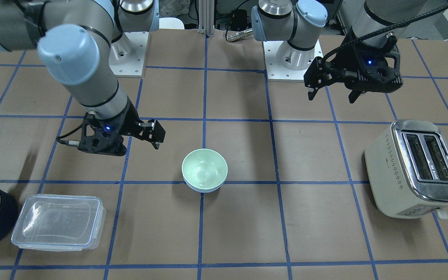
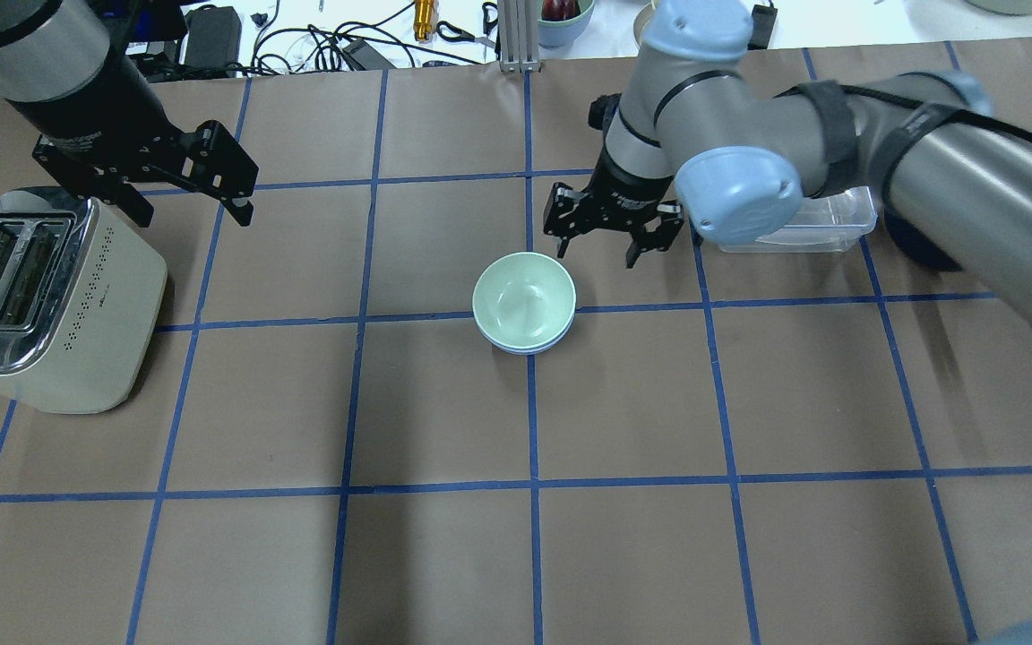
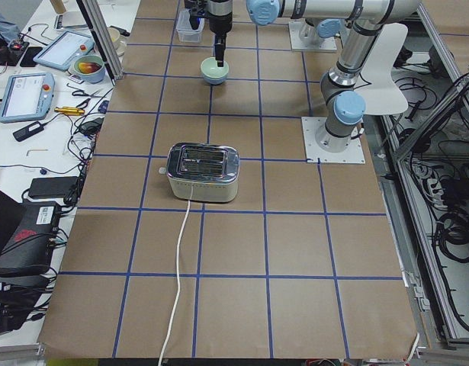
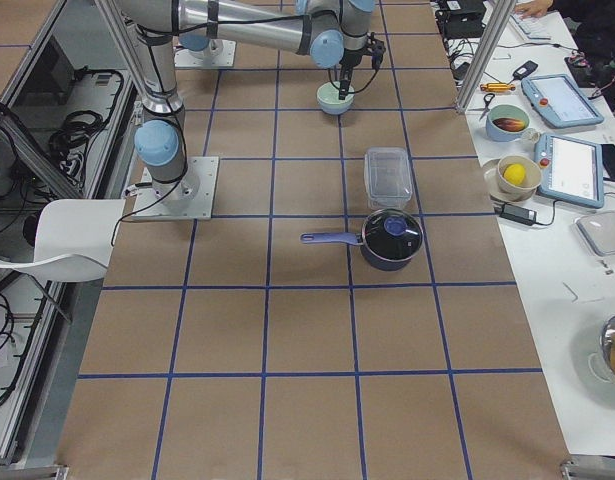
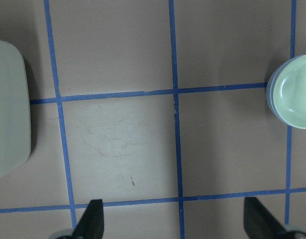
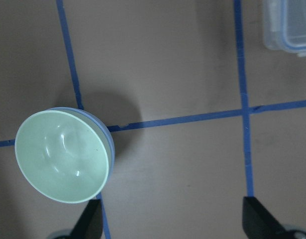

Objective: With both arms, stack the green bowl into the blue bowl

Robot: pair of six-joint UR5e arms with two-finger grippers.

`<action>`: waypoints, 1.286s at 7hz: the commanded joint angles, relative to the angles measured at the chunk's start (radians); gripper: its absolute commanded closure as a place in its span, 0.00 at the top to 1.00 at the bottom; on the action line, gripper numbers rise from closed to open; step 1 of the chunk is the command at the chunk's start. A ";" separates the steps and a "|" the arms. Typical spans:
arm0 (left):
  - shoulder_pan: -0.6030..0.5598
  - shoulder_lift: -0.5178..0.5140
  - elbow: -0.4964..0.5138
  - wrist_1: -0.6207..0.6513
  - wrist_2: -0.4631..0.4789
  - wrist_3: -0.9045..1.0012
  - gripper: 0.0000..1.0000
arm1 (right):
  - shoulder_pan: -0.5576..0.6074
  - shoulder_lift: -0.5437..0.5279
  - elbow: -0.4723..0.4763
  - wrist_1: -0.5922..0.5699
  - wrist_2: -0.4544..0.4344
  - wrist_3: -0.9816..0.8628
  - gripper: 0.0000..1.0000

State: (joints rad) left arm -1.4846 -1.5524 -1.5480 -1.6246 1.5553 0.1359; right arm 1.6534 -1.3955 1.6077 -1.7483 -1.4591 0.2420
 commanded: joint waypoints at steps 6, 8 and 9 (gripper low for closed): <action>0.000 -0.012 -0.003 0.012 -0.006 -0.022 1.00 | -0.082 -0.175 -0.029 0.239 -0.107 -0.071 1.00; 0.000 -0.012 -0.004 0.012 -0.006 -0.022 1.00 | -0.096 -0.194 -0.029 0.253 -0.106 -0.098 1.00; 0.000 -0.014 -0.004 0.012 -0.006 -0.022 1.00 | -0.095 -0.195 -0.029 0.256 -0.098 -0.101 1.00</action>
State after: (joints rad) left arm -1.4849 -1.5651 -1.5519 -1.6123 1.5493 0.1135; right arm 1.5606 -1.5866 1.5789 -1.4978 -1.5635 0.1510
